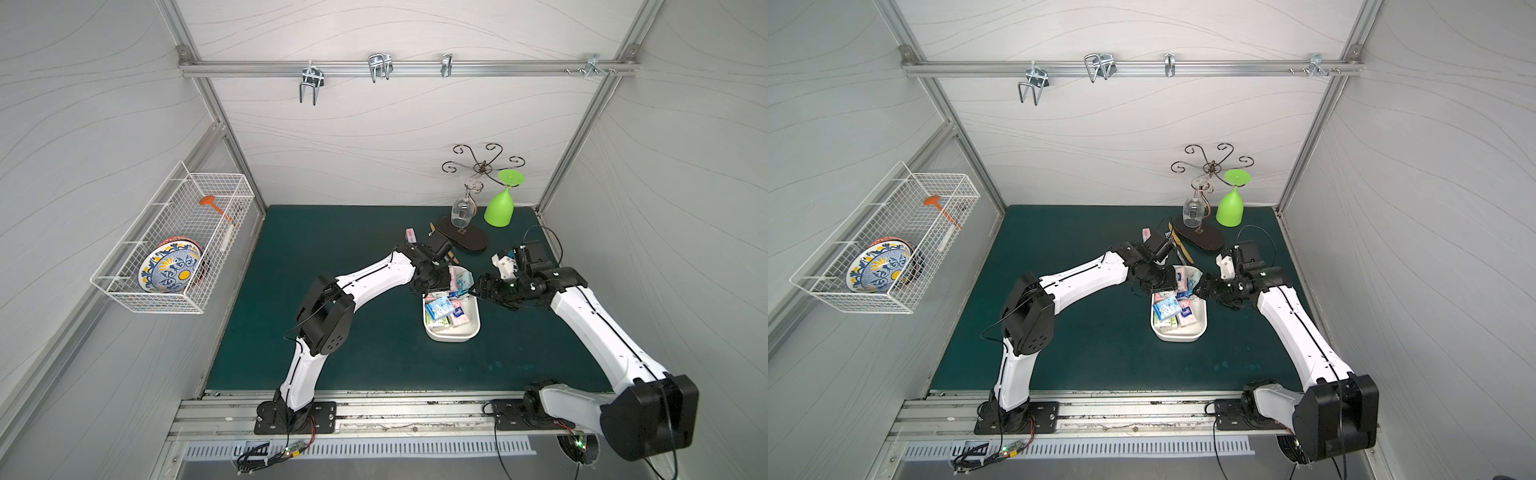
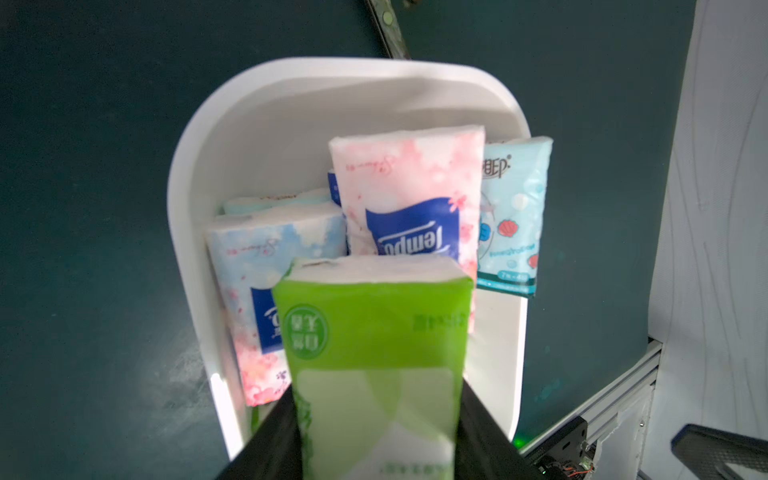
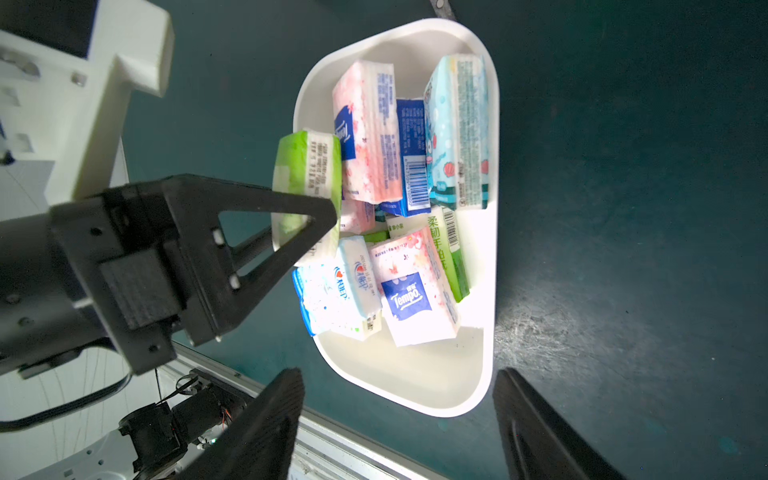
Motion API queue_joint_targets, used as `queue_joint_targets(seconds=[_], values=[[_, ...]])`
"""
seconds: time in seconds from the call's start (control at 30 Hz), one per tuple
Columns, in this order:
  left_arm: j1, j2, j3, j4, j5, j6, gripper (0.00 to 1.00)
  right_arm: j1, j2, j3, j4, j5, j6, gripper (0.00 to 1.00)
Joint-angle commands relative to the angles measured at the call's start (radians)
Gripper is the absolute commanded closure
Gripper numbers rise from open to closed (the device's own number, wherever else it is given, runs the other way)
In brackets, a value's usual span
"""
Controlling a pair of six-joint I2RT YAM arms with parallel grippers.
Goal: Put the pocket tissues into the storage box
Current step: Place the pocket tissues in the storage box.
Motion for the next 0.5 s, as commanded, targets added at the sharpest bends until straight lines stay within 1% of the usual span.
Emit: queue_joint_targets(seconds=[0.0, 0.17, 0.23, 0.27, 0.43, 0.47], values=[[-0.001, 0.012, 0.032, -0.016, -0.028, -0.002, 0.50, -0.009, -0.022, -0.006, -0.013, -0.012, 0.004, 0.22], [-0.006, -0.011, 0.006, -0.023, -0.036, 0.003, 0.48, -0.009, -0.017, -0.002, -0.007, -0.019, 0.010, 0.22], [-0.007, -0.016, -0.006, -0.022, -0.030, 0.000, 0.44, -0.009, -0.013, -0.002, -0.005, -0.020, 0.010, 0.22], [-0.008, -0.016, -0.010, -0.020, -0.028, 0.001, 0.42, -0.009, -0.013, -0.002, -0.003, -0.020, 0.011, 0.22], [-0.007, -0.002, 0.027, -0.030, -0.034, 0.015, 0.20, -0.010, -0.009, 0.002, -0.007, -0.026, 0.012, 0.22], [-0.007, 0.001, 0.040, -0.034, -0.034, 0.017, 0.19, -0.010, -0.009, 0.004, -0.009, -0.025, 0.011, 0.22]])
